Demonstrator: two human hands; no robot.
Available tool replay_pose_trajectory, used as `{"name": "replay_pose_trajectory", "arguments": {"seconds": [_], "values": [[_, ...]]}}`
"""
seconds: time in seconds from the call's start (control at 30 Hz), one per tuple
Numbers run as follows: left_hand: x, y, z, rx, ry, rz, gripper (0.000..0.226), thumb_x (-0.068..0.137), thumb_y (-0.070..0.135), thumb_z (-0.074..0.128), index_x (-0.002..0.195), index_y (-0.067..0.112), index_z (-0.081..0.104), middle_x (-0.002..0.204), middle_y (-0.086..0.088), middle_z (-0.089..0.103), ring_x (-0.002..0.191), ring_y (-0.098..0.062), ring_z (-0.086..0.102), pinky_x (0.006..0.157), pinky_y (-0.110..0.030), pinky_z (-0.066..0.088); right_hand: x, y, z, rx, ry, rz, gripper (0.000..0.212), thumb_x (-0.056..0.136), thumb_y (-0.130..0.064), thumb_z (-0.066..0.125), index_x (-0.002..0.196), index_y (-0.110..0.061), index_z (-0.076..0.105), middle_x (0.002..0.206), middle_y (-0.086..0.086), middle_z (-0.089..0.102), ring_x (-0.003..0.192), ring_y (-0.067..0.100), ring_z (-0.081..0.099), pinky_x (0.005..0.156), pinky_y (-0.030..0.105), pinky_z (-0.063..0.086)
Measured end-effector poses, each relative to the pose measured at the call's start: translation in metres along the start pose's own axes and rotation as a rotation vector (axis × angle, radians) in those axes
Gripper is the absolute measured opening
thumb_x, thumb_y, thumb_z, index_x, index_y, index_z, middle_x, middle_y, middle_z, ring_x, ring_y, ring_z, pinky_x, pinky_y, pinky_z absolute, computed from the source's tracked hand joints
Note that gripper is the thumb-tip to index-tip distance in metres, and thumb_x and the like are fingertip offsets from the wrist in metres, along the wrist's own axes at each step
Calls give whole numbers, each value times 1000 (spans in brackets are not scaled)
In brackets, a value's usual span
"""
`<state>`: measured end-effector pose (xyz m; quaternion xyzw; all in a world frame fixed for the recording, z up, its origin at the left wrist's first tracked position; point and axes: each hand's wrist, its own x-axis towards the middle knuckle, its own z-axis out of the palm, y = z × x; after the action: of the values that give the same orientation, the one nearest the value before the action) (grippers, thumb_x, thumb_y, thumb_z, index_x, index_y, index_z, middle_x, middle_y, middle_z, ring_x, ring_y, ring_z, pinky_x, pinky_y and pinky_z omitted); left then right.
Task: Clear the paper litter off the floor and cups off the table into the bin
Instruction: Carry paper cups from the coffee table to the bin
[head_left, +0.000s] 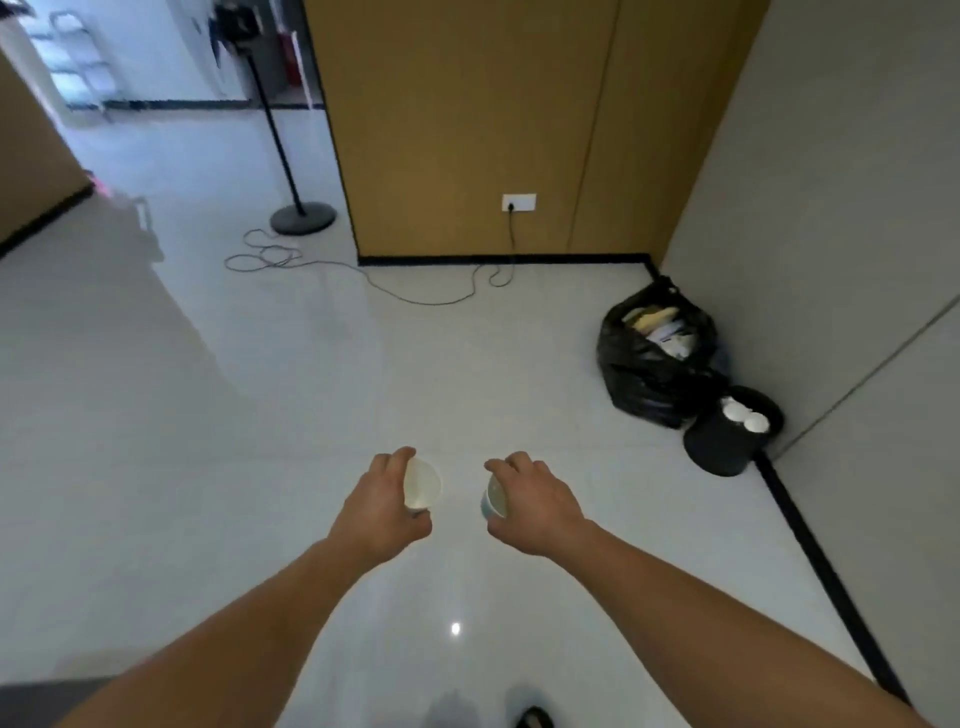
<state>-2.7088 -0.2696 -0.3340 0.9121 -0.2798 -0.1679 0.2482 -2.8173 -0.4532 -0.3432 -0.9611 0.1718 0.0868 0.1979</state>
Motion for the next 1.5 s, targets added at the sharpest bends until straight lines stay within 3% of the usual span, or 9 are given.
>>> {"name": "replay_pose_trajectory", "arguments": {"seconds": [0.33,0.57,1.03,1.37,1.5], "values": [[113,226,120,144,-205,407,86,73,38,74,145,24,30,138,0,39,118,-23,48,95,-34,45,-63,226,-78,137,206,440,74,84,-38,63,148,-28,28,141,1,35,123,26,40,91,37,47],[195,344,219,71,-320,534,88,73,33,74,147,25,26,137,-1,38,116,-24,49,94,-37,47,-60,358,-116,120,234,620,73,83,-37,61,148,-28,29,141,1,36,124,26,41,91,37,46],[363,510,337,118,-496,610,83,74,32,74,144,23,30,135,-3,35,115,-23,48,94,-31,45,8,576,-186,179,190,758,72,83,-37,61,148,-27,31,141,0,37,123,26,42,94,35,46],[485,590,428,134,-578,490,93,75,29,76,149,31,20,139,0,33,124,-22,43,101,-33,43,104,748,-211,253,81,703,74,82,-40,64,146,-27,31,142,0,37,122,25,43,94,35,47],[531,604,470,128,-619,432,86,73,31,74,145,31,27,134,2,34,118,-21,44,97,-33,46,140,804,-214,310,29,739,76,80,-40,66,146,-28,31,141,1,37,124,25,43,97,36,46]]}}
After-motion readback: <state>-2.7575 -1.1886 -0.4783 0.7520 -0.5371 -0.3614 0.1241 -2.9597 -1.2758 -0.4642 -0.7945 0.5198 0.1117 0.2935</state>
